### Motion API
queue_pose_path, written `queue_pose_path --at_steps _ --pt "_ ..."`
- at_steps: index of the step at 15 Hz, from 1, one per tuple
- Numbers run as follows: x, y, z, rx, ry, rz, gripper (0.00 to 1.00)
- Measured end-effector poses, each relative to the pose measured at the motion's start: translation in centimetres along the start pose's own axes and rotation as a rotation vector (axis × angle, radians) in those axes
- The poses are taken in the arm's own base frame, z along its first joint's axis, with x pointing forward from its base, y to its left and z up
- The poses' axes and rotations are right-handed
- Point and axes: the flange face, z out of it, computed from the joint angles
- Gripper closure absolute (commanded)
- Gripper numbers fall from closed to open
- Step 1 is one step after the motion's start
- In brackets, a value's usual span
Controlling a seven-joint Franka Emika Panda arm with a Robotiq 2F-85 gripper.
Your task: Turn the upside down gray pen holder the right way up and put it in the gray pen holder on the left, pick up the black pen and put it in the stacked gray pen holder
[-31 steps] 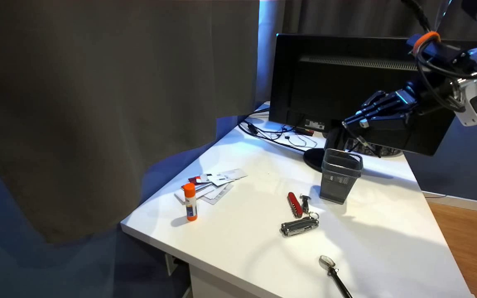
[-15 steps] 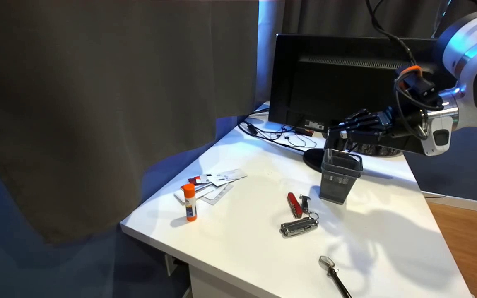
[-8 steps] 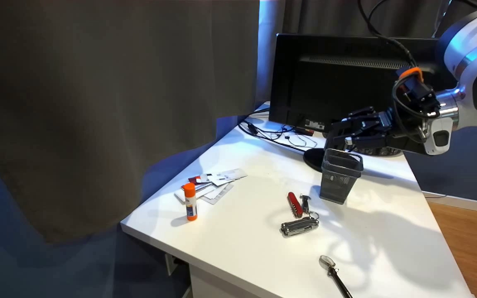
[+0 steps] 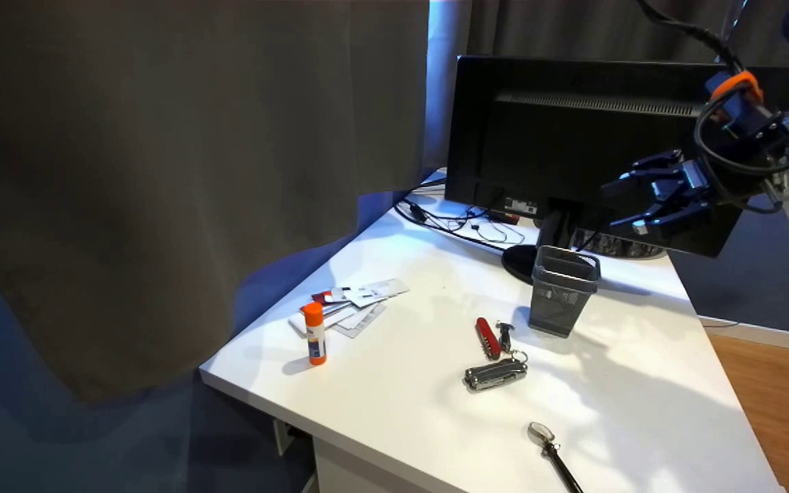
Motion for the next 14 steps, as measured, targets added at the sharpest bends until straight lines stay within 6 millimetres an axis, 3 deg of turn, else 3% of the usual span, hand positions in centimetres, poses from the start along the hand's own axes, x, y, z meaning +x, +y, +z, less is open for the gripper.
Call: queue_pose_path --at_steps 8,14 --pt "0.0 4.1 -5.3 -0.035 0.207 -0.029 0.0" --pt "0.6 7.4 -8.1 -0.07 0.321 -0.045 0.0"
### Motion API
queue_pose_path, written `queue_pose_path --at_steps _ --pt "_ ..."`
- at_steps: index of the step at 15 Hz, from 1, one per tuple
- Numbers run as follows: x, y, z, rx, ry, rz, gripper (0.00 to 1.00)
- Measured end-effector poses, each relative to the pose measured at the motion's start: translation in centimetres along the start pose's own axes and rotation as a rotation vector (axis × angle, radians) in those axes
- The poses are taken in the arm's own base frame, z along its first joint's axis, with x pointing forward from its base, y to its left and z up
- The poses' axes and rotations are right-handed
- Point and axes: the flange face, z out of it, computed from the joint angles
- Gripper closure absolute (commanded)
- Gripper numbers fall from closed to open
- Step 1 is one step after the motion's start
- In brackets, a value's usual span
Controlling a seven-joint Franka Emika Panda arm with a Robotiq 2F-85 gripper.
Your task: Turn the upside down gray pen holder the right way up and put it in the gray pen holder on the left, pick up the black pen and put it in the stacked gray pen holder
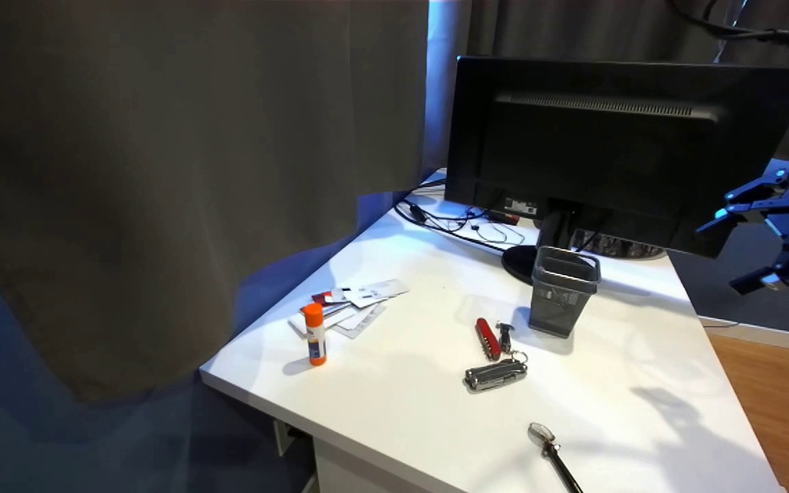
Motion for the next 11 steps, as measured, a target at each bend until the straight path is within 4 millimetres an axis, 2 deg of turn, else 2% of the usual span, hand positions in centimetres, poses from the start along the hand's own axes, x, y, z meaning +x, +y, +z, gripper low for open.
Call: queue_pose_path --at_steps 11 --pt "0.5 2.4 -4.1 0.012 0.057 -0.047 0.0"
